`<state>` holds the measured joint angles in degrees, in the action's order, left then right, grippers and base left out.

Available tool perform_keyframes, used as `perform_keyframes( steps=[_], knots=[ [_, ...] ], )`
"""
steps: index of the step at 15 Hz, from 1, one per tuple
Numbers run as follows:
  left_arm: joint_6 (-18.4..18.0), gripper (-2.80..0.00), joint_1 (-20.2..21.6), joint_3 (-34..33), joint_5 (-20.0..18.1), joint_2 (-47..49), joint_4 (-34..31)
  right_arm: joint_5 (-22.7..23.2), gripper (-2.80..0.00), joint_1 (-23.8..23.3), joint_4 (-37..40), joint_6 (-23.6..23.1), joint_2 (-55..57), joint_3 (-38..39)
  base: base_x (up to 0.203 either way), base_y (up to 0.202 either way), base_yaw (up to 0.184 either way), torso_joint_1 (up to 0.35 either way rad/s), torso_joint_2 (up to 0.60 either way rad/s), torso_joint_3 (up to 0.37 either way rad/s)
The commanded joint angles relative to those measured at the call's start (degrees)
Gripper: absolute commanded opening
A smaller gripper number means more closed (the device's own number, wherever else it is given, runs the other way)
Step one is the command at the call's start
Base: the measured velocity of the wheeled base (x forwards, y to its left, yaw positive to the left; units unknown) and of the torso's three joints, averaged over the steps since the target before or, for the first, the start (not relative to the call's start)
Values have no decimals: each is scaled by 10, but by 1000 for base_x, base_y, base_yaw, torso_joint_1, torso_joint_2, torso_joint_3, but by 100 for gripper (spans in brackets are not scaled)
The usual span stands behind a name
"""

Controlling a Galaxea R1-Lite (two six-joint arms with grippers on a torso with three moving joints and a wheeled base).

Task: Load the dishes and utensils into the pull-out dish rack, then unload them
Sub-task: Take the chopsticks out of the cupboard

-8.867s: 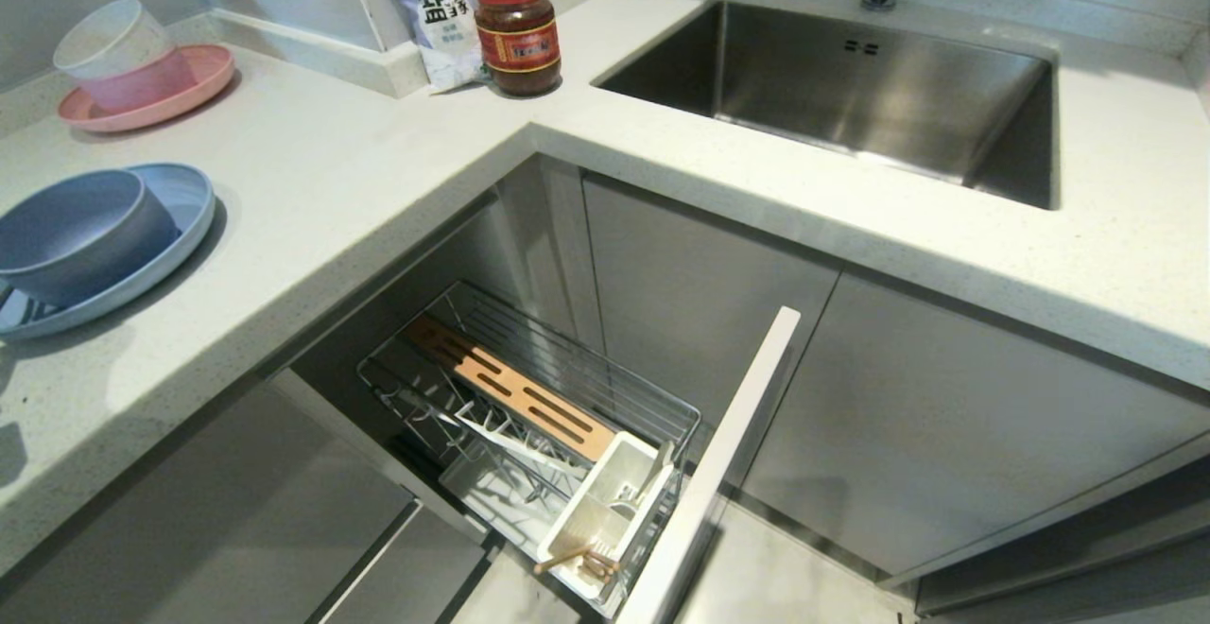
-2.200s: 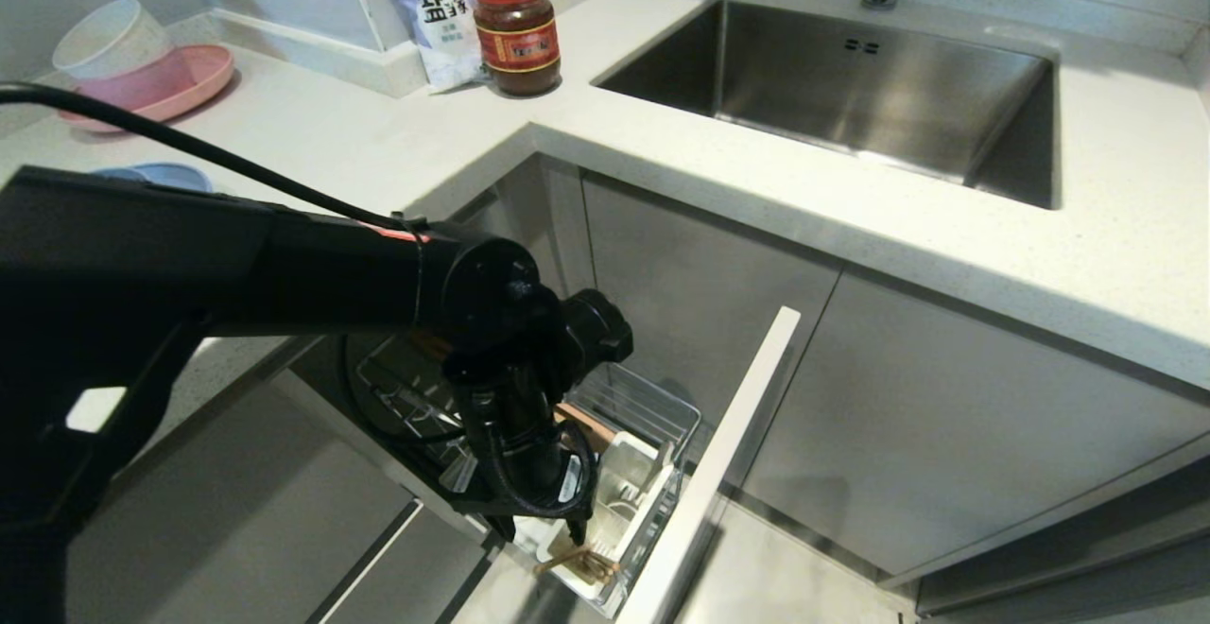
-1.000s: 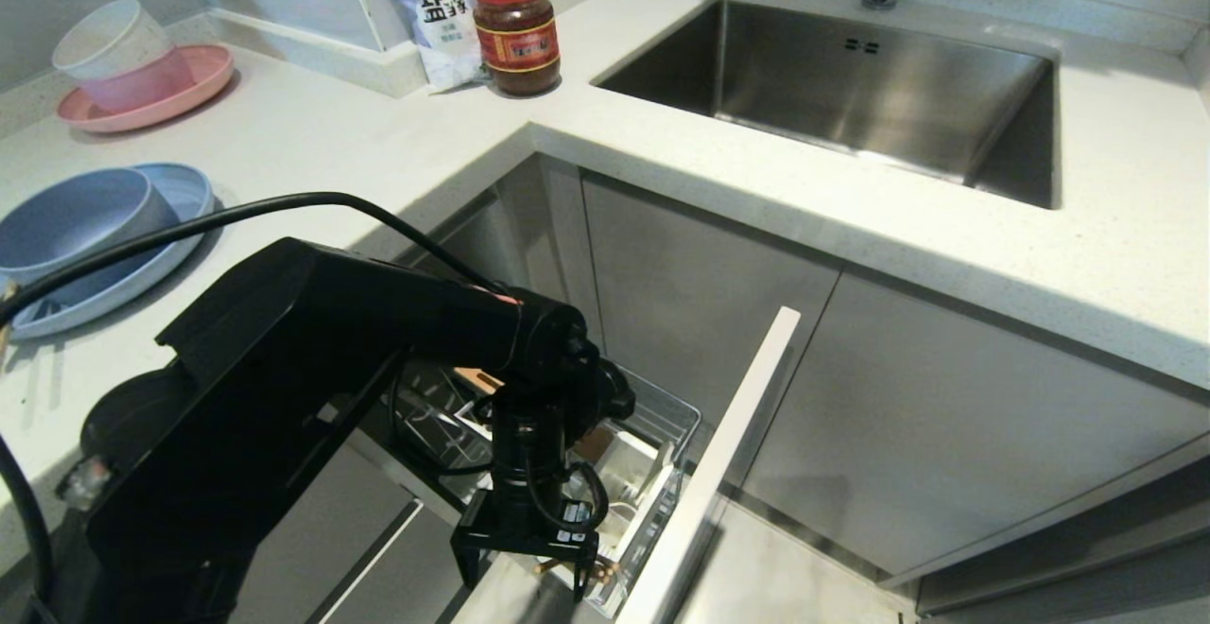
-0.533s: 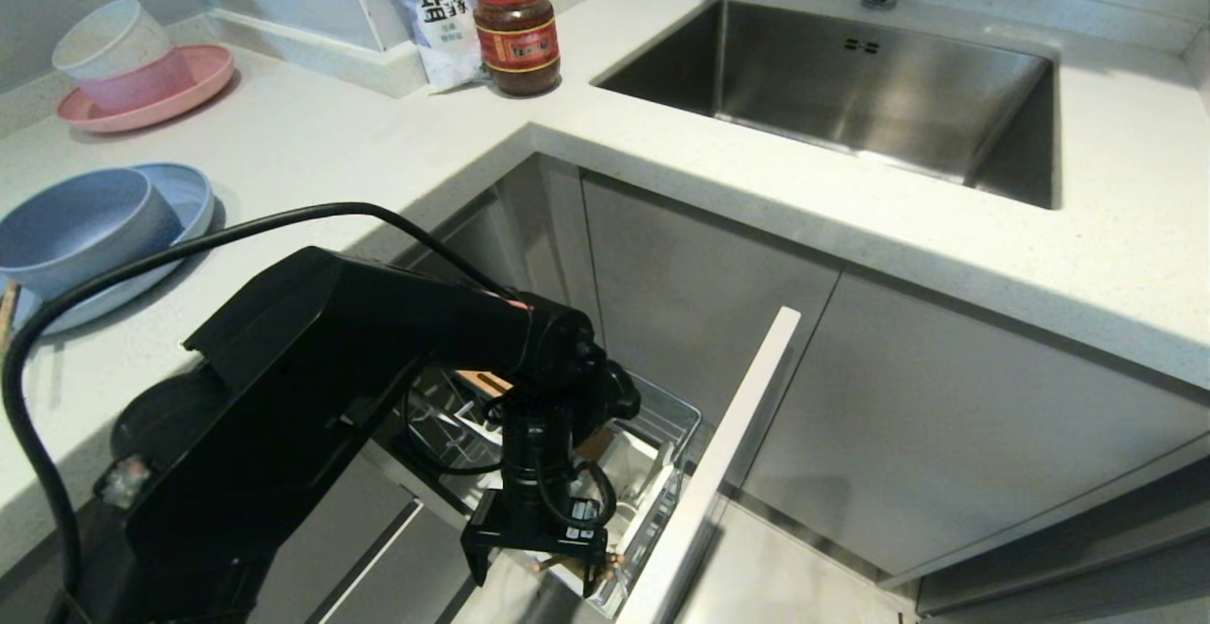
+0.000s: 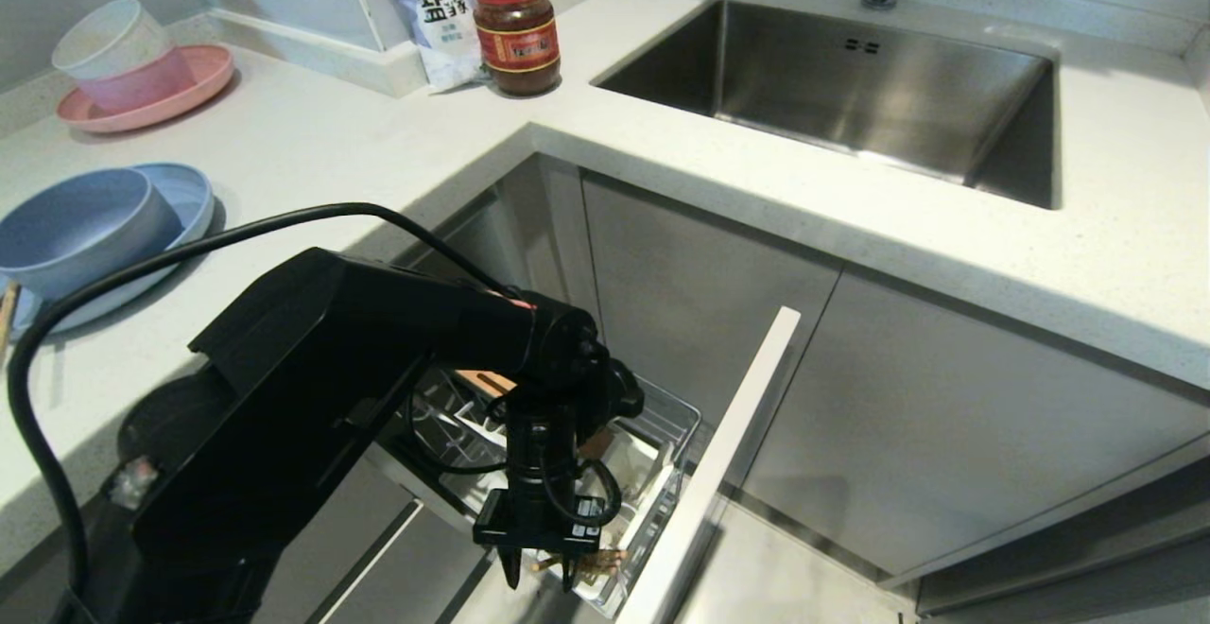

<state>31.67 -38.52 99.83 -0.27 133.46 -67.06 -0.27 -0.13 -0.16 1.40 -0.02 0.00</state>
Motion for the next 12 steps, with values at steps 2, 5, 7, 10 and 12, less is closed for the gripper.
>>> perform_keyframes(
  steps=[2, 5, 7, 10, 12],
  knots=[
    [8, -280, -12, 3, -7, 2, -1, 0, -280, 0, 0, 0, -2, 1, 0, 0, 0, 0, 0, 0],
    [16, -280, -19, 6, -19, 2, -2, 0, -280, 0, 0, 0, -2, 1, 0, 0, 0, 0, 0, 0],
    [17, -280, -20, 6, -19, -1, -4, 0, -280, 0, 0, 0, -2, 1, 0, 0, 0, 0, 0, 0],
    [19, -280, -22, 1, -28, -35, -8, 0, -280, 0, 0, 0, -2, 1, 0, 0, 0, 0, 0, 0],
    [20, -280, -22, -7, -30, -76, -13, 0, -280, 0, 0, 0, -2, 1, 0, 0, 0, 0, 0, 0]
  ],
)
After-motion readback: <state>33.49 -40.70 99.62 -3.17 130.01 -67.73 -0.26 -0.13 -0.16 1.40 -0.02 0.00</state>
